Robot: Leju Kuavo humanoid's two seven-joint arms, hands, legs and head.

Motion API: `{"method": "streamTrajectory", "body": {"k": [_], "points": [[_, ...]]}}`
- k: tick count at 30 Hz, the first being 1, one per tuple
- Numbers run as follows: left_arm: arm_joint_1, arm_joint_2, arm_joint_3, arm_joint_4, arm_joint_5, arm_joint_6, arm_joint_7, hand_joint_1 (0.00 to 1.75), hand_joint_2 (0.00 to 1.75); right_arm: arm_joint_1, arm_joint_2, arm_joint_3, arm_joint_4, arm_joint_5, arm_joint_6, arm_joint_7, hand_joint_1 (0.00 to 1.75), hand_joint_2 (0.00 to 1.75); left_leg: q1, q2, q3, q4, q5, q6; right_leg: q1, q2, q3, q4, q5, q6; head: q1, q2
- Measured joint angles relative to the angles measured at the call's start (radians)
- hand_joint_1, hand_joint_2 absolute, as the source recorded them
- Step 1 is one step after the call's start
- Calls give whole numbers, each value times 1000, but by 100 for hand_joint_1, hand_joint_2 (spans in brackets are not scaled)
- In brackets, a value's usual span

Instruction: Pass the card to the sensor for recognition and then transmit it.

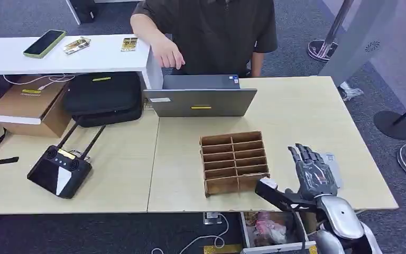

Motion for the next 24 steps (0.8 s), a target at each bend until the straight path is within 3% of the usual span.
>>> {"method": "streamTrajectory", "body": {"k": [5,9,14,24], "points": [[0,0,0,0,-8,-1,0,0,0,57,0,5,-37,29,-4,13,0,175,0,0,0,0,0,0,0,0,0,0,0,0,0,0],[1,0,0,0,-13,-2,-5,0,0,70,5,37,-41,37,-7,-19,0,175,0,0,-1,0,0,0,0,0,0,0,0,0,0,0],[1,-1,0,0,-19,-2,-8,0,0,19,28,117,-3,18,-4,-64,0,175,0,1,0,0,0,0,0,0,0,0,0,0,0,0],[1,-3,0,0,-33,-2,-9,0,0,-90,111,206,65,24,24,-55,0,175,0,0,0,0,1,-1,0,0,0,0,0,0,0,0]]}}
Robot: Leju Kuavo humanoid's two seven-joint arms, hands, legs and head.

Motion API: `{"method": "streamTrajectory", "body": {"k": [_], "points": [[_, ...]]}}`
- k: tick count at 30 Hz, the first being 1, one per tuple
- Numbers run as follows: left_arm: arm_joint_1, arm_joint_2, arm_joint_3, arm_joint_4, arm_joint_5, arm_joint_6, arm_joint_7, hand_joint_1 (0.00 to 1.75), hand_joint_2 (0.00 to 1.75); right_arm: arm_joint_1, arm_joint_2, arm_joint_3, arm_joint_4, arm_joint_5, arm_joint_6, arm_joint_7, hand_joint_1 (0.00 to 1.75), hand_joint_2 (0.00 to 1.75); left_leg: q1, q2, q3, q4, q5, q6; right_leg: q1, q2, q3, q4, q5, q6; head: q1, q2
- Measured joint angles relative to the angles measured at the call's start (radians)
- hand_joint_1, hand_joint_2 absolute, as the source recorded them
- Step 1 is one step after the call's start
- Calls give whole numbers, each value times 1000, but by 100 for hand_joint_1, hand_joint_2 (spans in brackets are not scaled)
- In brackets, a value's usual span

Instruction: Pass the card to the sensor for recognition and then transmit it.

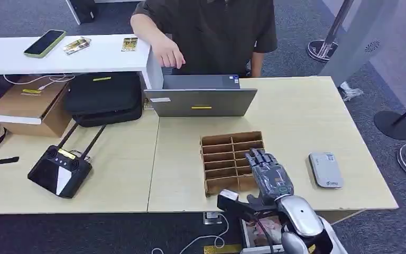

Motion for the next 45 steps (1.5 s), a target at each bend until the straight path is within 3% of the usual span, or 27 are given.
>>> {"method": "streamTrajectory", "body": {"k": [28,45], "points": [[-2,0,-4,0,-29,5,13,0,0,-43,114,17,145,-19,-32,15,0,175,0,0,0,0,0,0,0,0,0,0,0,0,0,0],[-3,-1,-21,0,-40,5,21,0,0,-34,164,-37,217,2,-74,33,0,175,0,0,0,0,0,0,0,0,0,0,0,0,0,0]]}}
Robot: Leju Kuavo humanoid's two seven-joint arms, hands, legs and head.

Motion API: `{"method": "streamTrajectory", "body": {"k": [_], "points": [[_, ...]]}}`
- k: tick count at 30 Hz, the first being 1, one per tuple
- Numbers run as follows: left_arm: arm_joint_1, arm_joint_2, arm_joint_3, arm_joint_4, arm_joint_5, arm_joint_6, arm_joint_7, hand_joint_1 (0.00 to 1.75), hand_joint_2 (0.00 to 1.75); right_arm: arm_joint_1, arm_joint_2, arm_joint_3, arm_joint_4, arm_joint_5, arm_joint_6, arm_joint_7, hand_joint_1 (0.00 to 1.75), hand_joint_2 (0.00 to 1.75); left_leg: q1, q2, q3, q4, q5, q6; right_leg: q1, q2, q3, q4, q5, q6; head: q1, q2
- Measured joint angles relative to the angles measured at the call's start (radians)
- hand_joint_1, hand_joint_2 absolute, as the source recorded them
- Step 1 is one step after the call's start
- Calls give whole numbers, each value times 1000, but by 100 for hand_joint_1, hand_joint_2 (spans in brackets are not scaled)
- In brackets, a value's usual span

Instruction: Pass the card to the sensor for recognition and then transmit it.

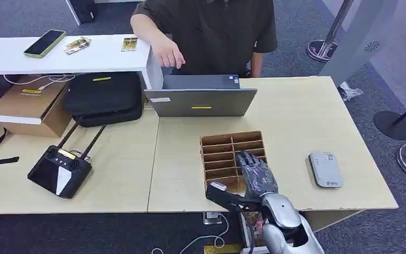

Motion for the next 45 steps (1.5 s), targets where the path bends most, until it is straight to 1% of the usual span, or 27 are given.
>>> {"method": "streamTrajectory", "body": {"k": [9,12,15,18,22,26,31,35,36,37,38,41,45], "points": [[0,1,-4,0,0,0,2,0,0,-4,16,-21,28,3,-21,-5,0,175,0,0,0,0,0,0,0,0,0,0,0,0,0,0],[-1,1,-4,0,0,-1,4,0,0,-13,26,-34,56,21,-47,-17,0,175,0,0,0,0,0,0,0,0,1,0,0,0,0,0],[1,1,-4,0,5,-1,-2,0,0,-16,34,-38,60,42,-83,-48,0,175,0,0,0,0,0,0,0,0,1,0,0,0,0,0],[3,1,-4,0,12,-1,-14,0,0,-17,37,-37,35,55,-101,-64,0,175,0,0,0,0,0,0,0,0,0,0,0,0,0,0],[6,1,-4,0,29,-3,-29,0,0,-19,34,-33,-29,72,-100,-61,0,175,0,0,0,0,0,0,0,0,0,0,0,0,0,0],[11,1,-4,0,45,-3,-42,0,0,-16,-3,-41,-124,107,-86,-51,0,175,0,0,0,0,0,0,0,0,0,0,0,0,0,0],[11,1,-4,0,48,-4,-42,0,0,7,-35,-73,-206,108,-68,-55,0,175,0,0,0,0,0,0,0,0,0,0,0,0,0,0],[11,1,-4,0,48,-4,-42,0,0,9,-38,-76,-211,109,-68,-56,0,175,0,0,0,0,0,0,0,0,0,0,0,0,0,0],[11,1,-4,0,49,-4,-42,0,0,12,-49,-85,-222,110,-68,-66,0,175,0,0,0,0,0,0,0,0,0,0,0,0,0,0],[10,2,-3,0,53,-4,-41,0,0,15,-79,-102,-229,97,-68,-88,0,175,0,0,0,0,0,0,0,0,0,0,0,0,0,0],[11,2,-3,0,56,-4,-41,0,0,16,-96,-111,-229,96,-68,-97,0,175,0,0,0,0,0,0,0,0,0,0,0,0,0,0],[10,2,-3,0,58,-4,-41,0,0,19,-120,-120,-224,84,-65,-117,0,175,0,0,0,0,0,0,0,0,0,0,0,0,0,0],[10,2,-3,0,53,0,-41,0,0,38,-143,-126,-222,80,-50,-115,0,175,0,0,0,0,0,0,0,0,0,0,0,0,0,0]]}}
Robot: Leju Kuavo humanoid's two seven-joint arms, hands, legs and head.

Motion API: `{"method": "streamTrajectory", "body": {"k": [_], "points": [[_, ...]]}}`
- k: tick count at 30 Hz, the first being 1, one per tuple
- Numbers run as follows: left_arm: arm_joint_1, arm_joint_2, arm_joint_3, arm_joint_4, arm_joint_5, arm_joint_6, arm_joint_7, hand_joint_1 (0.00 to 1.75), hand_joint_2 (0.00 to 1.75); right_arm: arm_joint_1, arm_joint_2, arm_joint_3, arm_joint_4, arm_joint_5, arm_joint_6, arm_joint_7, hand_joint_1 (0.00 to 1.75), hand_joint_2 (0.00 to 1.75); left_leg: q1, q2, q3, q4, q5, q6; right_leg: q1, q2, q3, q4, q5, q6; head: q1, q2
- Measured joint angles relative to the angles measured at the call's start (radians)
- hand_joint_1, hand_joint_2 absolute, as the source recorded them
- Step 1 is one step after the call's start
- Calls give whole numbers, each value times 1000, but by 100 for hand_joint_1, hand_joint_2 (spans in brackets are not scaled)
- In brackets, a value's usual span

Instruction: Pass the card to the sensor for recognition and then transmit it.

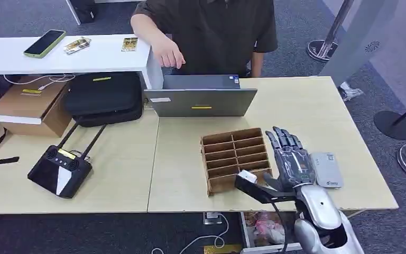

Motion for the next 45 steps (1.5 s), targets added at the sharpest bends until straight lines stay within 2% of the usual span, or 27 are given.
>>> {"method": "streamTrajectory", "body": {"k": [7,15,28,45], "points": [[-2,0,0,0,-18,6,7,0,0,67,-13,-6,-3,-9,52,-3,0,175,0,0,0,0,0,0,0,0,0,0,0,0,0,0],[-5,-1,0,0,-35,13,21,0,0,92,-13,13,8,-15,60,1,0,175,0,0,0,0,0,0,0,0,0,0,0,0,0,0],[-6,-1,0,0,-33,13,25,0,0,80,-13,35,19,-18,69,-10,0,175,0,0,0,0,0,0,0,0,0,0,0,0,0,0],[-9,-1,0,0,-34,13,33,0,0,13,-7,108,76,-24,73,-31,0,175,0,0,0,0,0,0,0,0,0,0,0,0,0,0]]}}
